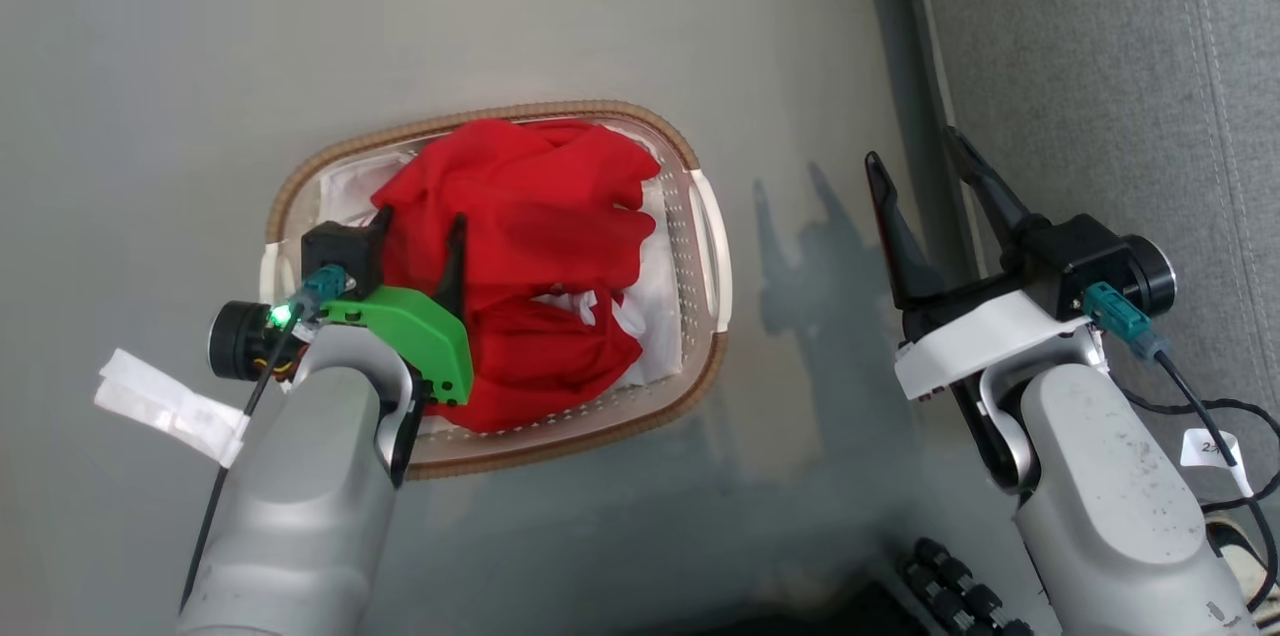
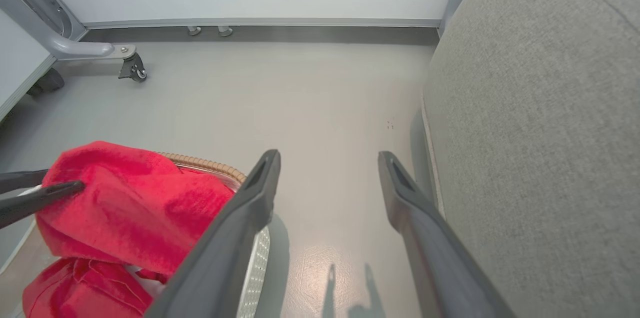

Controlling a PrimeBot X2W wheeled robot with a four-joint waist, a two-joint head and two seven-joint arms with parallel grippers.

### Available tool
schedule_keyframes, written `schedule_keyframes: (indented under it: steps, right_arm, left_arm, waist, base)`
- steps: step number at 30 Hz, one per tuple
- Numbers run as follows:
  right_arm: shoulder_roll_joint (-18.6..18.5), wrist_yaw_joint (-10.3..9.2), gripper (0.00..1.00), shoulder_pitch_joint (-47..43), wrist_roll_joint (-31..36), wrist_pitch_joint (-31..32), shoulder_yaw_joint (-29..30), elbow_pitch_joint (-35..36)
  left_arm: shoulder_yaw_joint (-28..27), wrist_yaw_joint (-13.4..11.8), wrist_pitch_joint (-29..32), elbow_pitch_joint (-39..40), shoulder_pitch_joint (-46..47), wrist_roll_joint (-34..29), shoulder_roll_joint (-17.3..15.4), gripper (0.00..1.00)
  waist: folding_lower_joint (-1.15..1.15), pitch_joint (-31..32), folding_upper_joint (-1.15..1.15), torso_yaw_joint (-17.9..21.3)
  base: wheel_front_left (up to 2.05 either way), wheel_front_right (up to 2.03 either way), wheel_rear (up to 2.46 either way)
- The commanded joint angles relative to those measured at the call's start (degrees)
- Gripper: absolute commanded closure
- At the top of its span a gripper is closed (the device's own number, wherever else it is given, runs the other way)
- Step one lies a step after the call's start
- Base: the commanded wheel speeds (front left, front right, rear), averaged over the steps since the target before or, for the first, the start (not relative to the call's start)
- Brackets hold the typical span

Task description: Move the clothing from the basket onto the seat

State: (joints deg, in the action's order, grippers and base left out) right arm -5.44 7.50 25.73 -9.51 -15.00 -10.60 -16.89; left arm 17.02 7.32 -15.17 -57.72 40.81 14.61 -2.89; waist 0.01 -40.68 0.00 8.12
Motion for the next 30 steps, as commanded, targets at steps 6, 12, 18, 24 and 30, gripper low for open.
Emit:
schedule_keyframes:
  steps: [6,12,18,24,30]
  right_arm:
    - [0.4,-0.02,0.0,1.1,-0.5,-0.3,0.0,0.3]
    - [1.1,-0.02,0.0,1.4,-0.6,-0.3,-0.5,0.5]
    - [1.5,-0.02,0.0,1.8,-0.8,-0.3,-1.2,0.5]
    - [1.8,-0.02,0.0,1.9,-1.0,-0.3,-0.8,0.5]
    - [2.0,-0.02,0.0,1.4,-1.2,-0.3,-0.6,-0.3]
  left_arm:
    - [-0.9,0.2,0.0,-6.5,5.3,1.7,-0.7,0.0]
    - [1.1,0.2,1.0,-11.3,8.4,3.7,-0.2,0.0]
    - [3.6,0.2,3.7,-13.7,10.4,5.6,-0.2,0.0]
    - [6.1,0.2,7.0,-14.5,11.4,7.8,-0.1,0.0]
    - [8.4,0.2,6.1,-14.3,11.5,9.4,-0.1,1.0]
  waist:
    - [-0.01,-3.5,0.0,2.5]
    - [-0.01,-4.7,0.0,3.3]
    - [-0.01,-6.1,0.0,4.1]
    - [-0.01,-6.8,0.0,4.8]
    - [-0.01,-5.7,0.0,5.0]
  base:
    - [0.0,0.0,0.0]
    - [0.0,0.0,0.0]
    - [0.0,0.0,0.0]
    - [0.0,0.0,0.0]
    - [0.0,0.0,0.0]
